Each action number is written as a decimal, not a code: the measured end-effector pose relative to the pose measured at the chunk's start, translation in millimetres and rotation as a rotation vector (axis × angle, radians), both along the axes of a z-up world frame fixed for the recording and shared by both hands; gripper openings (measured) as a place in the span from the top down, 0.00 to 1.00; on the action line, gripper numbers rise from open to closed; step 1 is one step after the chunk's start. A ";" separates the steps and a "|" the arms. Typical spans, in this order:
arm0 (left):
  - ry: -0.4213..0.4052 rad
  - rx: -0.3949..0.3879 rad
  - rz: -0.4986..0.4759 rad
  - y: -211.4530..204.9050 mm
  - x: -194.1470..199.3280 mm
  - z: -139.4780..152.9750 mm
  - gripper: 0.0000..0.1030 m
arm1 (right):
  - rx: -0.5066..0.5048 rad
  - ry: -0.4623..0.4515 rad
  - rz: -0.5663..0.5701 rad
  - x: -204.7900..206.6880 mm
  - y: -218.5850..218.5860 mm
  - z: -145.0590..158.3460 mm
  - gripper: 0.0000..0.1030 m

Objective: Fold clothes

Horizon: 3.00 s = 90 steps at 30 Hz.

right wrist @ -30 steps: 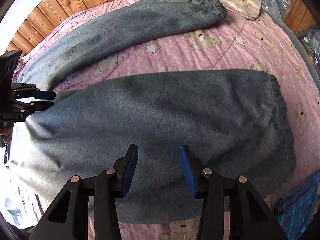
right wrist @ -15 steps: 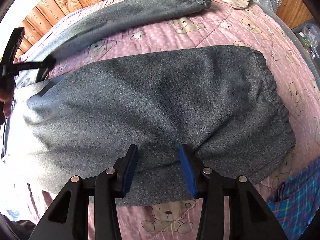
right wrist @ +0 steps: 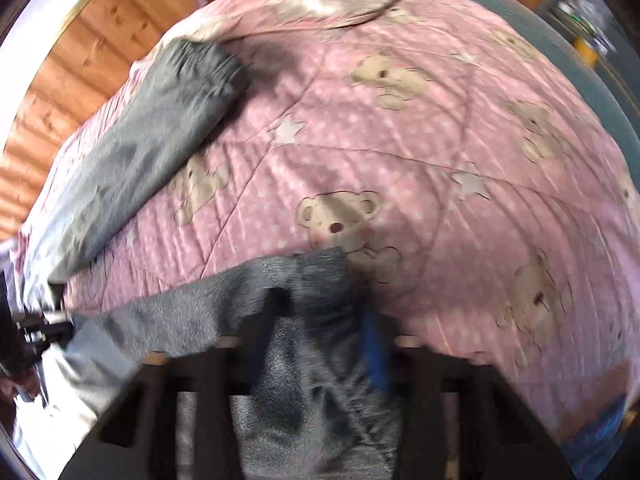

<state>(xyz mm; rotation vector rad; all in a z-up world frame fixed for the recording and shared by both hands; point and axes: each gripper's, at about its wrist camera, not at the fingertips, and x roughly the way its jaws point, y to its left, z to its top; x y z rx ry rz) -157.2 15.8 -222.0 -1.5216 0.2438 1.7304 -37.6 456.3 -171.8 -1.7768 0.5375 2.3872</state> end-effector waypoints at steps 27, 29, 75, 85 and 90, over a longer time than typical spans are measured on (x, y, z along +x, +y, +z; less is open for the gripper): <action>-0.025 -0.128 0.957 -337.7 170.6 10.1 0.95 | 0.102 -0.077 0.217 127.7 -55.9 -13.9 0.62; -0.083 -0.231 1.069 -380.9 208.1 -9.9 0.95 | 0.127 -0.151 0.197 135.5 -47.3 -18.1 0.63; -0.370 0.591 1.664 -454.3 -31.6 20.6 0.46 | 0.062 -0.007 0.023 -271.9 -40.6 4.6 0.44; -0.571 0.399 1.814 -435.7 -125.1 -21.5 0.27 | 0.086 -0.012 0.157 -279.8 -51.6 -15.8 0.48; -0.651 0.270 1.762 -430.2 -164.0 -23.6 0.01 | 0.125 0.012 0.255 -276.6 -72.4 -11.8 0.84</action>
